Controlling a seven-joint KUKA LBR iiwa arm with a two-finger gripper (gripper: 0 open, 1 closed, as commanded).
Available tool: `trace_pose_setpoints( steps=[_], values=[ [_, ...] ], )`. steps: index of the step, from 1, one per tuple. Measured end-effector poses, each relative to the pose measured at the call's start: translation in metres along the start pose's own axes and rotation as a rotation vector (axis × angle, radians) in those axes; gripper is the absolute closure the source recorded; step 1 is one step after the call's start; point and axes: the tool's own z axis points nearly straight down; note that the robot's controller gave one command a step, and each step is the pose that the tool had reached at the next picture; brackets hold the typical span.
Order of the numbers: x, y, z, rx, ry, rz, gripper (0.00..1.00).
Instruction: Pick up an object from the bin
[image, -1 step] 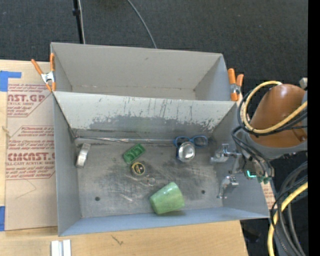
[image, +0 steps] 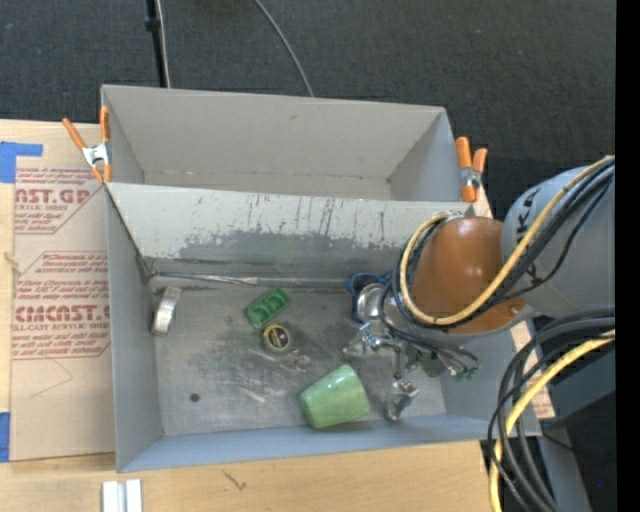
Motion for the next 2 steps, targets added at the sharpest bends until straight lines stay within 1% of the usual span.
trace_pose_setpoints(
  steps=[1, 2],
  values=[
    [-0.0292, 0.0589, -0.0004, 0.0, -0.001, -0.124, 0.0],
    [-0.0315, 0.0588, -0.0029, 0.001, -0.007, -0.123, 1.0]
  ],
)
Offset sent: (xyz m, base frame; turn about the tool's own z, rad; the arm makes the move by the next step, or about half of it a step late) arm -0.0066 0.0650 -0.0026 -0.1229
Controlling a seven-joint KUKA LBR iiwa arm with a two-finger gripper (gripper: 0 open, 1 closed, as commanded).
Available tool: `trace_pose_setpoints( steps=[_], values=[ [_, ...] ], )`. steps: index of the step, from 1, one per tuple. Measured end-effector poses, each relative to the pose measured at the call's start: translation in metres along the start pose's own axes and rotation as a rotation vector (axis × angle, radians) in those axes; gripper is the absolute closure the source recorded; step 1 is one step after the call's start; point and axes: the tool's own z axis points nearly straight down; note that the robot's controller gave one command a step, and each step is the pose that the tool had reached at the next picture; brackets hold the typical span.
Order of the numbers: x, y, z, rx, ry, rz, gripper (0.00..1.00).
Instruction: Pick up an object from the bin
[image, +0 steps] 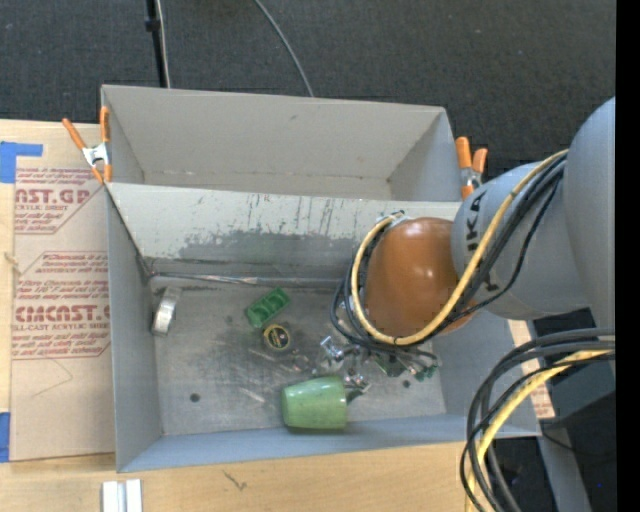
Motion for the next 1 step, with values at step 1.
trace_pose_setpoints(
  steps=[1],
  values=[
    [-0.0224, 0.0199, -0.1914, -0.003, 0.004, -0.012, 1.0]
  ],
)
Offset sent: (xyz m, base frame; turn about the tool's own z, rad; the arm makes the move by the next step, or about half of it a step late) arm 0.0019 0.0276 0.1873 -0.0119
